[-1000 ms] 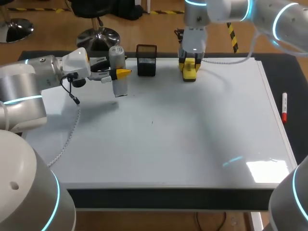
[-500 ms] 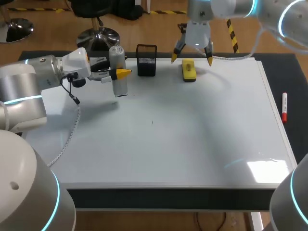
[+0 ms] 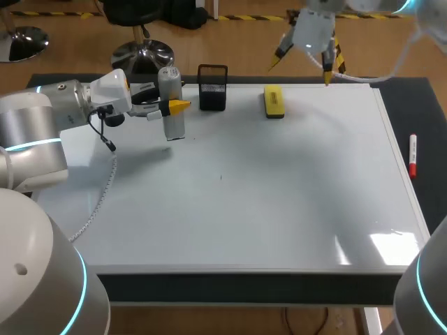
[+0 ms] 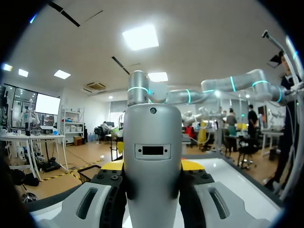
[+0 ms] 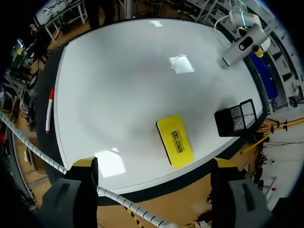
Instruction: Pick up the inspection probe, press it on each red-marked spot on the whiteboard one by one, put down the probe, pick up the eraser, and wipe off all the red marks.
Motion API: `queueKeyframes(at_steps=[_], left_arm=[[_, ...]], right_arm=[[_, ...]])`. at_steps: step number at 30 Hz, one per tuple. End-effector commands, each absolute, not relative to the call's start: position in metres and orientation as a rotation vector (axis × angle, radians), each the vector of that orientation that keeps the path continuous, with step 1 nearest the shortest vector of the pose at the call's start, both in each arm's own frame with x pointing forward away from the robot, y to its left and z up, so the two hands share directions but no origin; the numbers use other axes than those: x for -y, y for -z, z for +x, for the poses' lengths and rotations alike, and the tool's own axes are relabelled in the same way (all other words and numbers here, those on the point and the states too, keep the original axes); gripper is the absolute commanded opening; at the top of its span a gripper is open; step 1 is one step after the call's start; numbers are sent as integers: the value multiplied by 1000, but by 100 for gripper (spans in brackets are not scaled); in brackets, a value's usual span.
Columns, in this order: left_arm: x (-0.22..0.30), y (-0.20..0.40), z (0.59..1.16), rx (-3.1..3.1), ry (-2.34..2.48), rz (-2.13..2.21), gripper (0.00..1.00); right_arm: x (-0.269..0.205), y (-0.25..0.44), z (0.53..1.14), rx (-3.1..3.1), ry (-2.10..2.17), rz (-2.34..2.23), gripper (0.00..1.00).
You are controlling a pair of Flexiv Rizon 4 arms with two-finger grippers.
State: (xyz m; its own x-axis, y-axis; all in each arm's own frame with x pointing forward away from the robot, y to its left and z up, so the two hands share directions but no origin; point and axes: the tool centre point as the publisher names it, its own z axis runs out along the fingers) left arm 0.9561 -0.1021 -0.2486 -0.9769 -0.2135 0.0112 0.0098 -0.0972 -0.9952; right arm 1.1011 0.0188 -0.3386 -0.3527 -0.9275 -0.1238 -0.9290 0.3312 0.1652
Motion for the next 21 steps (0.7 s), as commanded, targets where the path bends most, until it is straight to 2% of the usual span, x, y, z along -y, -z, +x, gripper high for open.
queueKeyframes(at_steps=[1,21], left_arm=[[102,248,957,-1999,2211,-227,0],[102,248,957,-1999,2211,-227,0]], right_arm=[[-3,313,1090,-2508,-286,-1718,100],[54,259,1090,-2592,-534,-1362,100]])
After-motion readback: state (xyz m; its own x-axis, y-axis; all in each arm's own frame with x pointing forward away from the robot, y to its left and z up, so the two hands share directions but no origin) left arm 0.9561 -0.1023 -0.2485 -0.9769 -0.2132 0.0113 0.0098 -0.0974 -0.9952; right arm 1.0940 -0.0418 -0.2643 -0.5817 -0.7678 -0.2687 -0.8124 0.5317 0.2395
